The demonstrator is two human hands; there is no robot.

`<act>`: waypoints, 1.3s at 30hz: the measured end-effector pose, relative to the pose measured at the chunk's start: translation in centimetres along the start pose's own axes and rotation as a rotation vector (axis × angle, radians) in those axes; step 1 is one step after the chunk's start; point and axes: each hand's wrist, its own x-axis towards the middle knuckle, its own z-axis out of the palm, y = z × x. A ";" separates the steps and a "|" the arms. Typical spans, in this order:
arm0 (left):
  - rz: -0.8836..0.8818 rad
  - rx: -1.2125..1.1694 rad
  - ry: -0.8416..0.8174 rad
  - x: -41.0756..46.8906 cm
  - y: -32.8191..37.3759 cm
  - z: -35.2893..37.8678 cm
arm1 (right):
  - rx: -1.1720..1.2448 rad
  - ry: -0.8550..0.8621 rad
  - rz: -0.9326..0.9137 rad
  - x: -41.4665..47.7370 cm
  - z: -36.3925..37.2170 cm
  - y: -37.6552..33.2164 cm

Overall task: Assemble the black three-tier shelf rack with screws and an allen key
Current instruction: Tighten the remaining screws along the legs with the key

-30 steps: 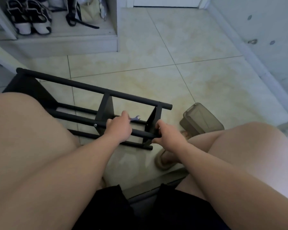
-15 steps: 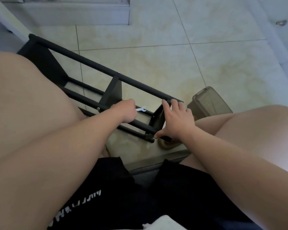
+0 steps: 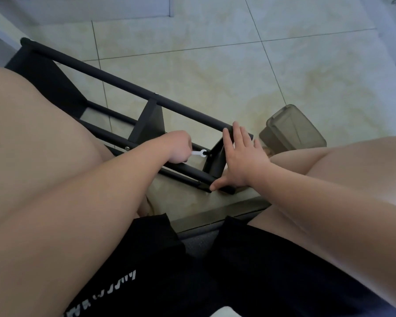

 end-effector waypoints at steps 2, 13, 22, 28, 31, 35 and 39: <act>0.047 -0.027 0.003 0.6 0.4 0.1 | -0.030 0.006 -0.017 0.1 0.0 0.3; 0.047 -0.082 -0.077 3.9 0.7 -0.1 | 0.042 0.069 -0.055 1.0 1.7 1.2; 0.059 -0.429 -0.309 4.9 1.5 0.6 | 0.080 0.044 -0.085 1.3 1.9 1.6; -0.032 -0.740 -0.373 4.9 1.9 1.4 | 0.100 0.045 -0.085 1.3 1.8 1.5; -0.076 -0.794 -0.334 4.8 2.0 1.5 | 0.101 0.047 -0.082 1.3 1.8 1.3; -0.095 -0.810 -0.277 4.7 2.4 1.6 | 0.116 0.043 -0.083 1.5 1.8 1.3; -0.092 -0.762 -0.245 4.6 2.7 1.5 | 0.120 0.039 -0.083 1.5 1.8 1.3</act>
